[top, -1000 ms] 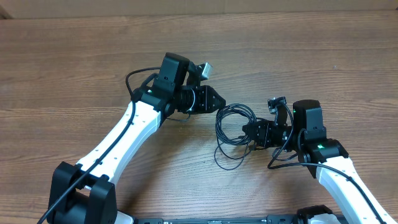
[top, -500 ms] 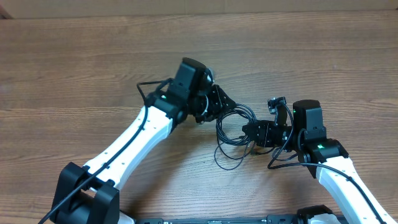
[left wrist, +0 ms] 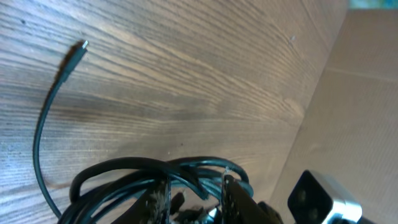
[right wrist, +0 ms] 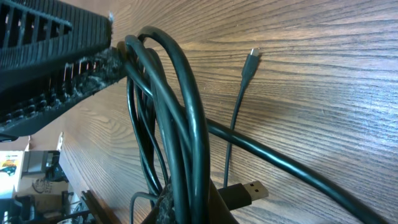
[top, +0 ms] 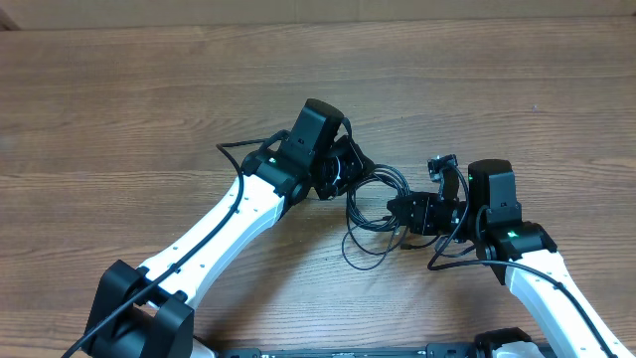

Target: Untangle cables

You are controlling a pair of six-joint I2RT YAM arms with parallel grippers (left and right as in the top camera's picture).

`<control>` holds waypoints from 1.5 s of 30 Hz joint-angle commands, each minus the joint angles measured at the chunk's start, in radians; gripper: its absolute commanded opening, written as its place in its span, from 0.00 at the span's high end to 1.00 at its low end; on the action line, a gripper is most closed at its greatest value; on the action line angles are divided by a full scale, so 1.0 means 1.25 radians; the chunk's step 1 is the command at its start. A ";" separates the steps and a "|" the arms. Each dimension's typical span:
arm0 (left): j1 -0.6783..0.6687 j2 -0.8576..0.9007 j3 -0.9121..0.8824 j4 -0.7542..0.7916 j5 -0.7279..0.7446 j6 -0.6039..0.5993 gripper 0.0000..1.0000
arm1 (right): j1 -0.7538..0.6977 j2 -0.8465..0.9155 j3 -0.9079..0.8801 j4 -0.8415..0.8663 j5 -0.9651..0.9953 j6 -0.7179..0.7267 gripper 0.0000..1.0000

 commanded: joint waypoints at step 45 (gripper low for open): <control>0.051 -0.101 0.009 -0.143 0.029 0.886 0.66 | -0.002 0.000 0.020 -0.005 -0.014 -0.007 0.96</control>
